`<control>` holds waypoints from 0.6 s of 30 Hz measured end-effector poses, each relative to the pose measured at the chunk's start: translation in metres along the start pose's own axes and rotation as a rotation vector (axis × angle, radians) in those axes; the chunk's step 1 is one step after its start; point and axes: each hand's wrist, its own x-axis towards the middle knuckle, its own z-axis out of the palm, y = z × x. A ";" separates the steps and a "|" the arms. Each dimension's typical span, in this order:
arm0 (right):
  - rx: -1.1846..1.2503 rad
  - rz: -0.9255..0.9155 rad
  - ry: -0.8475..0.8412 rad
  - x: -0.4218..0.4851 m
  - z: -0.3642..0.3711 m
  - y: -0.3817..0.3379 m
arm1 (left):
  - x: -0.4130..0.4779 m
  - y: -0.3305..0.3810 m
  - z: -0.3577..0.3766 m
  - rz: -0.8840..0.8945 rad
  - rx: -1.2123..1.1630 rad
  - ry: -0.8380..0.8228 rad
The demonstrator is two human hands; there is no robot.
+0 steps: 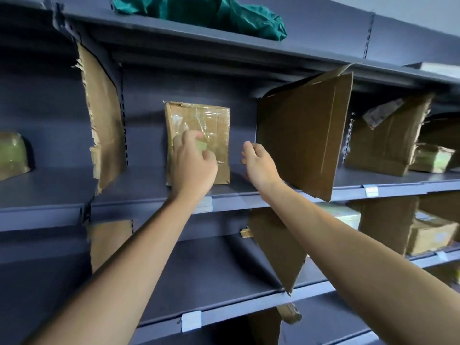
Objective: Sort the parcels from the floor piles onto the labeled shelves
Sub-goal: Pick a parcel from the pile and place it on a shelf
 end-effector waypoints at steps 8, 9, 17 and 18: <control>0.121 -0.001 0.141 -0.065 -0.104 0.022 | -0.072 0.081 0.062 -0.023 -0.317 -0.128; 0.140 -0.002 0.155 -0.073 -0.122 0.023 | -0.085 0.097 0.070 -0.013 -0.338 -0.150; 0.164 0.011 0.276 -0.155 -0.333 0.046 | -0.219 0.244 0.161 0.035 -0.541 -0.350; 0.151 0.017 0.299 -0.170 -0.365 0.050 | -0.239 0.266 0.176 0.032 -0.564 -0.379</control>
